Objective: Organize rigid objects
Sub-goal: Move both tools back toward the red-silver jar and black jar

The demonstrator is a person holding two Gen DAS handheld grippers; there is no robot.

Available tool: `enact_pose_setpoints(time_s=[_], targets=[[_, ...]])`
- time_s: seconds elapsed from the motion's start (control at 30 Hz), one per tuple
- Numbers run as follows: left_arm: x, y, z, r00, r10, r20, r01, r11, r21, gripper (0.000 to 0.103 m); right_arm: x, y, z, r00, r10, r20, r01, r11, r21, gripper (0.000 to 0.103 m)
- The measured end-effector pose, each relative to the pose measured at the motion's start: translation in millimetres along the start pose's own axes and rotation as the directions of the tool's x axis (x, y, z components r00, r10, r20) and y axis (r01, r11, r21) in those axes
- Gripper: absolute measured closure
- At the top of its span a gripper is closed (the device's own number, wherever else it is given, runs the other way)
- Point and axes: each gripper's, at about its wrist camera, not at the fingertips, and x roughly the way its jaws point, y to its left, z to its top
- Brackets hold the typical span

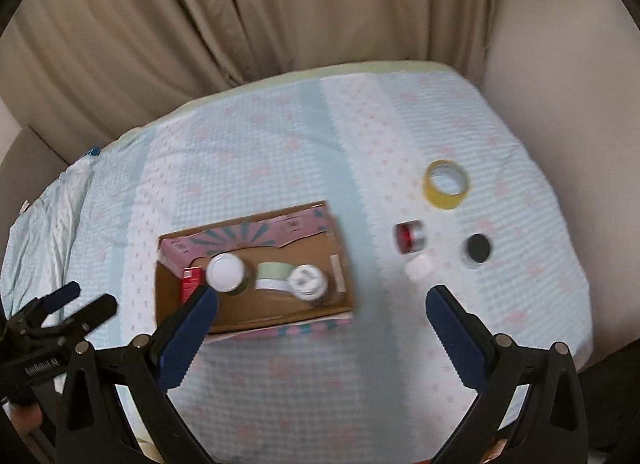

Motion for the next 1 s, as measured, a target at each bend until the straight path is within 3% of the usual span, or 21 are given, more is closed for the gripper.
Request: enact_pose_setpoints(time_s=[0.17,0.37,0.5,0.77,1.0], targets=[[-10,-51,-1,0.998,0.042,0.053,-0.041,0.999,-0.021,0.000,-11,-58,-1,0.999,0.023,0.023,-0.023,1.000,0.002,0.000],[-6,-124,-9,0.994,0.081,0.067,-0.069,0.985,-0.158,0.000,-11,-131,5,0.997,0.063,0.034,-0.059,0.992,-0.116,0.000],[3,-170,-16,0.993,0.101,0.053,-0.090,0.979,-0.181,0.000,-10,-175,11,0.995,0.080,0.055,-0.069,0.982,-0.178,0.000],[23,-253,-24,0.996,0.088,0.015,-0.086,0.992,-0.094,0.000,8,-229,16,0.995,0.102,0.015,-0.097,0.977,-0.188,0.000],[74,-283,-11,0.999,0.027,-0.038,-0.029,0.998,-0.049,0.000,41,-246,13,0.997,0.070,-0.033,-0.075,0.981,-0.178,0.000]])
